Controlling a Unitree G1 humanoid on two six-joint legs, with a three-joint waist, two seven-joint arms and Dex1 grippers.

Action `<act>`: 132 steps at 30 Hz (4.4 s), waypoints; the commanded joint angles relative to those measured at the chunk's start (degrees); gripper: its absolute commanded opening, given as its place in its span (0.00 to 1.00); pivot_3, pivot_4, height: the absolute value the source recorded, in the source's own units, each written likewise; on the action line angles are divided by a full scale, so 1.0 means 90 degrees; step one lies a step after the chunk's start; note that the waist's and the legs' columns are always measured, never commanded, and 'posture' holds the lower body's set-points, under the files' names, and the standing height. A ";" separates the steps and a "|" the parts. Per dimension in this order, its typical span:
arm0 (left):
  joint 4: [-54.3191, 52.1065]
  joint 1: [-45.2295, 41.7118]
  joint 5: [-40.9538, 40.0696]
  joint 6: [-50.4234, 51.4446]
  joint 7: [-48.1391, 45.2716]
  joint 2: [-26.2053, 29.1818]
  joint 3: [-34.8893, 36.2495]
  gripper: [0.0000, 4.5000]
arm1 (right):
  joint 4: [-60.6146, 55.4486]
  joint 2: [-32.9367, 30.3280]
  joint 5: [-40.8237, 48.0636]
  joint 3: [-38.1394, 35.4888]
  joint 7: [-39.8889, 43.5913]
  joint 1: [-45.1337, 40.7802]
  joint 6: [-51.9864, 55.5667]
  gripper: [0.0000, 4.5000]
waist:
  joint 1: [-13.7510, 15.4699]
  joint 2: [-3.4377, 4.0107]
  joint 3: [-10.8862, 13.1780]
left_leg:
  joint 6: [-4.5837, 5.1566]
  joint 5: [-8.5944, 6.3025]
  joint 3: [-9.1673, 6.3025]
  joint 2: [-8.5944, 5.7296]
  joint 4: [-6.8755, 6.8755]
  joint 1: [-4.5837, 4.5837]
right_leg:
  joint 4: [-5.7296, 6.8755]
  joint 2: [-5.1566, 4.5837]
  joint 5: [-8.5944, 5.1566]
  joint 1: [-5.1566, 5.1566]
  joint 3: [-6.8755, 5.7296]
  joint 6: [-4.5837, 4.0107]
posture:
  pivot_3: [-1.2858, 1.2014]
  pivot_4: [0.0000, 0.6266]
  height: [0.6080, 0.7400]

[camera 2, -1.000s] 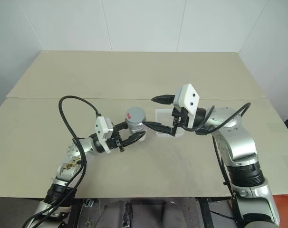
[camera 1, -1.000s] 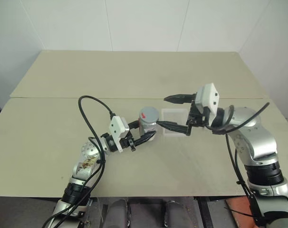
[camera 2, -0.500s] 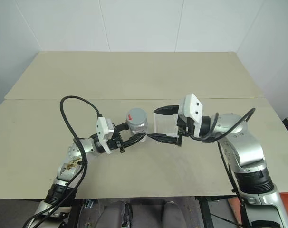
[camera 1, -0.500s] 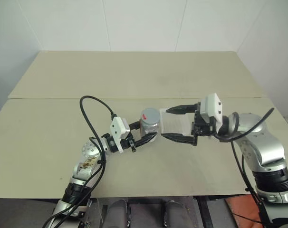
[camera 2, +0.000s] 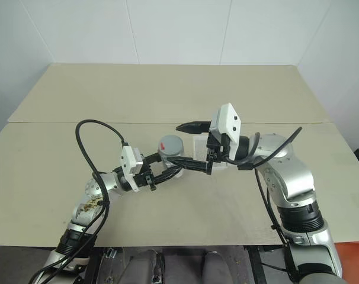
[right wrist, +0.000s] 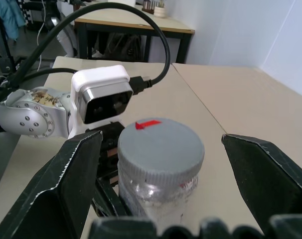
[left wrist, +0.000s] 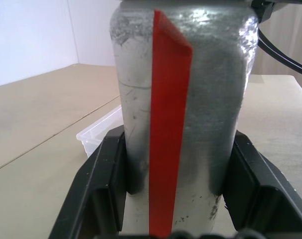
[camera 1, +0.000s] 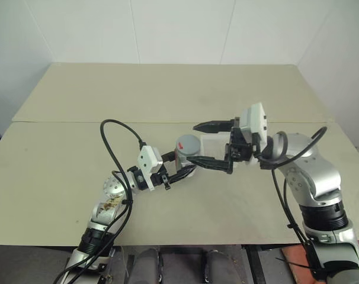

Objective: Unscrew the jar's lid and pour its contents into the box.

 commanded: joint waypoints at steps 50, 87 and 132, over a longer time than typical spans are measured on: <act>-0.0194 0.0029 0.0100 -0.0291 -0.0050 0.0061 -0.0079 0.50 | 0.0253 0.0275 0.0035 -0.0015 0.0056 -0.0412 0.0183 0.67 | -0.0001 0.0000 0.0000 | 0.0000 0.0000 0.0000 0.0000 0.0000 -0.0001 | 0.0000 0.0000 0.0000 0.0000 -0.0001 0.0000 | 0.52 0.24 1.00; 0.0480 -0.0523 0.0177 -0.0291 0.0135 0.0173 0.0086 0.50 | -0.0381 -0.0899 -0.0956 -0.2340 -0.2766 0.3859 0.1222 0.67 | 0.0000 0.0001 0.0000 | 0.0002 -0.0001 0.0002 -0.0002 -0.0001 0.0002 | -0.0002 0.0001 0.0003 0.0004 0.0006 0.0006 | 0.52 0.24 1.00; 0.6347 -0.5068 0.4686 -0.3639 0.3258 -0.0007 -0.1577 0.50 | -0.1673 -0.2009 -0.0653 -0.2466 -0.1824 0.3484 0.1338 0.99 | 0.0153 -0.0012 0.0007 | 0.0006 -0.0002 0.0016 -0.0013 0.0030 -0.0040 | -0.0017 0.0003 0.0006 0.0000 -0.0015 0.0016 | 0.52 0.24 1.00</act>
